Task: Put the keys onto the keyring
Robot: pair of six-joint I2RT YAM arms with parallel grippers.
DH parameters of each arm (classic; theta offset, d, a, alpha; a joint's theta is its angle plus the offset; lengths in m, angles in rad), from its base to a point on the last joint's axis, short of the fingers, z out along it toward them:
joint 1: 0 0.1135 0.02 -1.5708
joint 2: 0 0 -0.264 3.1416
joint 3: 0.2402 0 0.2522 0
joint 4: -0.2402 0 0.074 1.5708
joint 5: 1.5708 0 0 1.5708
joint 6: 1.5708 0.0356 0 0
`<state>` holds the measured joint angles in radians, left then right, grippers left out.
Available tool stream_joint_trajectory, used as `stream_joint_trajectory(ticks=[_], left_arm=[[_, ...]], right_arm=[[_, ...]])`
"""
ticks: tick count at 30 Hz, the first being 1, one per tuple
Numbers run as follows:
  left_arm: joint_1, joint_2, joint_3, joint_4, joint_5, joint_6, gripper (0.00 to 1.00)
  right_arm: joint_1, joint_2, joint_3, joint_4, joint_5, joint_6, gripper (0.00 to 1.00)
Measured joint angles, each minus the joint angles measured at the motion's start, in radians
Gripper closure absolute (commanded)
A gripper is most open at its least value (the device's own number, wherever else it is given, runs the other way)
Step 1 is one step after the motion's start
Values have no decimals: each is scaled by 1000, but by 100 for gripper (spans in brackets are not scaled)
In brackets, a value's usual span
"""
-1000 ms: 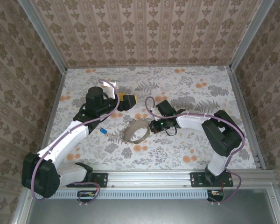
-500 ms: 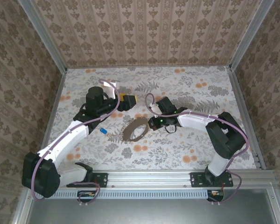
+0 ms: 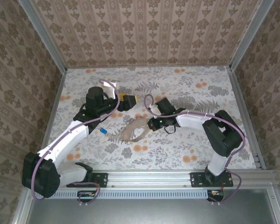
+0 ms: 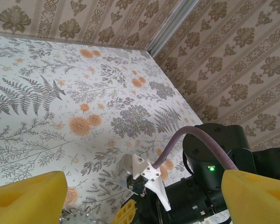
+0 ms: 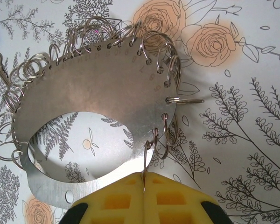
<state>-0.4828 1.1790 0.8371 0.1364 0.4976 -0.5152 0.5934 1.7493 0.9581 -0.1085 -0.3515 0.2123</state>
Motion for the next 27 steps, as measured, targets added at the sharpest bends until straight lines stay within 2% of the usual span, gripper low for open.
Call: stream_joint_trajectory(ticks=[4,9,14,19,27], left_arm=[[0,0,3,-19,0,10,12],[10,0,47,-75,6,31,14],[60,0,119,-114,42,59,21],[107,9,162,-123,121,83,32],[112,93,192,-122,261,117,33]], right_arm=[[-7,-43,-1,7,-1,0,100],[-28,-182,6,52,-27,0,100],[-61,-253,63,112,-72,3,100],[-101,-286,100,173,-132,11,100],[-154,-333,125,225,-248,29,100]])
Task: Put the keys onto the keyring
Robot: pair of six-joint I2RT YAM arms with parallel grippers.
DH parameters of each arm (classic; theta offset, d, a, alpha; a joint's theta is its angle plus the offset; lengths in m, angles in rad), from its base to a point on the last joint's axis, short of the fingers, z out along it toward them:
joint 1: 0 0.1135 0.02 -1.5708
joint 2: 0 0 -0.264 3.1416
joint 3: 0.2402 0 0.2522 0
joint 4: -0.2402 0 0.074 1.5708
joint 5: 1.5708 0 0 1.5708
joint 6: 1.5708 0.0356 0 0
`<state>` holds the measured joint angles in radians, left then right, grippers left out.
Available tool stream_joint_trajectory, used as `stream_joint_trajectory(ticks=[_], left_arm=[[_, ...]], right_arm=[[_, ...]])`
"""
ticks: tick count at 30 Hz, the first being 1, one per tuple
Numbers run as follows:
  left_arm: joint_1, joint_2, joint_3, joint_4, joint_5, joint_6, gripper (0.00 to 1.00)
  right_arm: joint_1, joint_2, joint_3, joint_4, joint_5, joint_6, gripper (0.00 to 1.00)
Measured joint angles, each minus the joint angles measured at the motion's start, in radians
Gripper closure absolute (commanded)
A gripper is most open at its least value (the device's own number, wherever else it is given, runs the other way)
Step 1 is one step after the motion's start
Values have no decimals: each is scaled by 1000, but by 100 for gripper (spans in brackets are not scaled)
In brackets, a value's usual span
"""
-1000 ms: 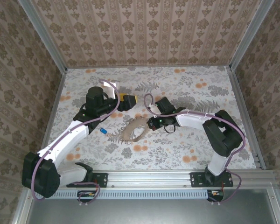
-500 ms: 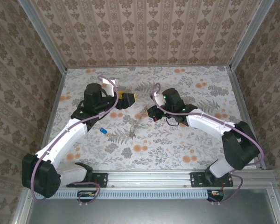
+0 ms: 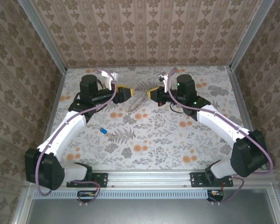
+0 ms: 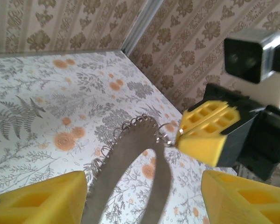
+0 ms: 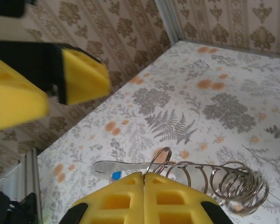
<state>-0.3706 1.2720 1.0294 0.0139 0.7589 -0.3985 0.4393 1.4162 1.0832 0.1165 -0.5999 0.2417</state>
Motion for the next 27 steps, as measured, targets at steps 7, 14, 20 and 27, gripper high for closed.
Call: stream_joint_trajectory(ticks=[7,14,20,27], left_arm=[[0,36,43,-4,90,23,32],[-1,96,148,-16,194,55,37],[-8,115,159,-13,200,66,37],[11,49,0,66,83,9,26]], right_arm=[[-49,-50,11,-1,-130,8,100],[-63,-66,55,-9,-234,7,100],[-63,-66,56,-11,-241,8,100],[-64,-43,-105,-32,-81,56,72]])
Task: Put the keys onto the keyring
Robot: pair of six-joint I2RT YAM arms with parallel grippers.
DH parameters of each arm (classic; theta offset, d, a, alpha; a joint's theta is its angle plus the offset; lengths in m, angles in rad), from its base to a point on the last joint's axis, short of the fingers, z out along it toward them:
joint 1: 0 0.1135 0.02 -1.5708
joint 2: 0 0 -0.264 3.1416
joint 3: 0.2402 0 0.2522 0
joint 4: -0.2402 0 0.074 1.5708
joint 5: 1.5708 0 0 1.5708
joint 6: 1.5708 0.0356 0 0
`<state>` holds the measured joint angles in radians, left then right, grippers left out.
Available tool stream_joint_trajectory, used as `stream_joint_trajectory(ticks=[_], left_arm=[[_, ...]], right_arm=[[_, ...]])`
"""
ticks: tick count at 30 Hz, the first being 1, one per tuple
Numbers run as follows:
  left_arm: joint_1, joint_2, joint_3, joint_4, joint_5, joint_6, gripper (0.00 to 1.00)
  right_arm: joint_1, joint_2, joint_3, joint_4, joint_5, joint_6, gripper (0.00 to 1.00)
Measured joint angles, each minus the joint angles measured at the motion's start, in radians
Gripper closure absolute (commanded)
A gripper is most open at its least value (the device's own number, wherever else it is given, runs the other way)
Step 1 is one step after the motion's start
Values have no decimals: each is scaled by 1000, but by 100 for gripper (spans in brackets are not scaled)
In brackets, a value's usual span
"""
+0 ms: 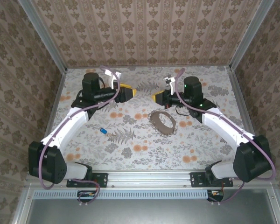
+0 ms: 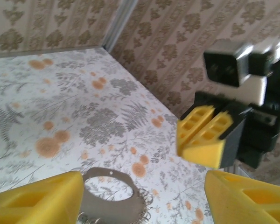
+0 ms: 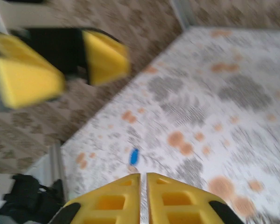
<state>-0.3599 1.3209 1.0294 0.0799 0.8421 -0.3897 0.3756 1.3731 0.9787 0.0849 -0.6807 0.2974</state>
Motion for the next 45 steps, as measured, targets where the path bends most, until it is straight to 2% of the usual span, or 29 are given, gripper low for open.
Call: stream_joint_trajectory(ticks=[4,10,16,21,30,37,45], left_arm=[[8,-11,-44,43,-54,-44,24],[8,-14,-89,55,-111,-86,22],[7,-26,-130,45,-146,-90,20],[7,-47,-133,37,-159,-90,19],[-3,-52,-132,29,-166,-90,18],[-20,-8,-113,11,-170,-87,18],[-60,47,-56,-49,-197,-51,18]], right_arm=[[-6,74,-43,-60,140,29,49],[-38,193,-55,-111,314,90,36],[-89,319,-60,-169,444,165,35],[-102,372,-61,-185,485,212,35],[-92,329,-158,-53,462,320,37],[3,297,-224,22,385,426,38],[39,159,-253,-44,354,475,37]])
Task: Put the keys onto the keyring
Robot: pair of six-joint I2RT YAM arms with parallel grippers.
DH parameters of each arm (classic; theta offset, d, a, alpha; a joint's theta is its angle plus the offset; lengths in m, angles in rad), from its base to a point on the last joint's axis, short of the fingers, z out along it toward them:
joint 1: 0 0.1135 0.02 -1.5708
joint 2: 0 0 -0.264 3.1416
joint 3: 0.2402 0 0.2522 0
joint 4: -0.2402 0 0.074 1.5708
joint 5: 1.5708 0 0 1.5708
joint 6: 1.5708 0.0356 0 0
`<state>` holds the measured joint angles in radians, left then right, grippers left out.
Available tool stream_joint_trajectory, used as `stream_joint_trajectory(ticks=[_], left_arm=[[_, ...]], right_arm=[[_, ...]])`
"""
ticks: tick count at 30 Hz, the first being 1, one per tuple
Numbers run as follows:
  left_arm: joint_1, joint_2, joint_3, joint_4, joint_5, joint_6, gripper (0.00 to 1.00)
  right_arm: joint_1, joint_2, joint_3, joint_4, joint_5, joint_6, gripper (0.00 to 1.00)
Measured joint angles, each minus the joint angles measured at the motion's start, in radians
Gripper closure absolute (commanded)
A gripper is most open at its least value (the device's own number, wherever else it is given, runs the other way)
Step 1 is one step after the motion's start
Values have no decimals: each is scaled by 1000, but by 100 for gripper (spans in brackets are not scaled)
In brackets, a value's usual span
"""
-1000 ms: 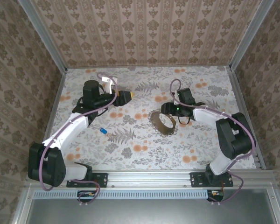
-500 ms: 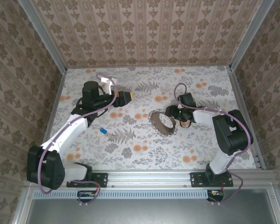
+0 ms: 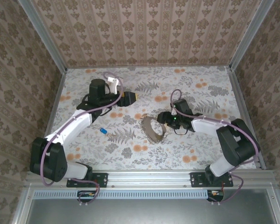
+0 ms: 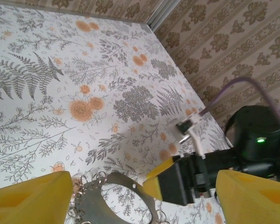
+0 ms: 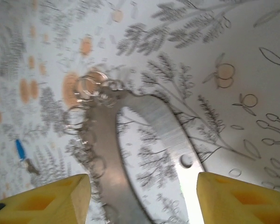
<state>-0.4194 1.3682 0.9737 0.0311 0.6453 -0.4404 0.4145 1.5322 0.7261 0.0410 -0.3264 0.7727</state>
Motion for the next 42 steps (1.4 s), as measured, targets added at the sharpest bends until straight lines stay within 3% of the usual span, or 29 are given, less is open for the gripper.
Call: stream_joint_trajectory(ticks=[7,16,20,29,42], left_arm=[[-115,108,109,-139,-105,114,28],[-281,383,354,-375,-317,225,51],[-355,520,505,-480,-418,246,61],[-475,772,779,-691,-644,253,63],[-488,795,785,-749,-800,208,63]], right_arm=[[-19,-93,19,-84,60,-40,37],[-201,-97,-57,-121,109,-56,37],[-232,-109,-74,-133,111,-68,37],[-262,-163,-116,-139,110,-93,36],[-271,-170,-131,-140,109,-111,36]])
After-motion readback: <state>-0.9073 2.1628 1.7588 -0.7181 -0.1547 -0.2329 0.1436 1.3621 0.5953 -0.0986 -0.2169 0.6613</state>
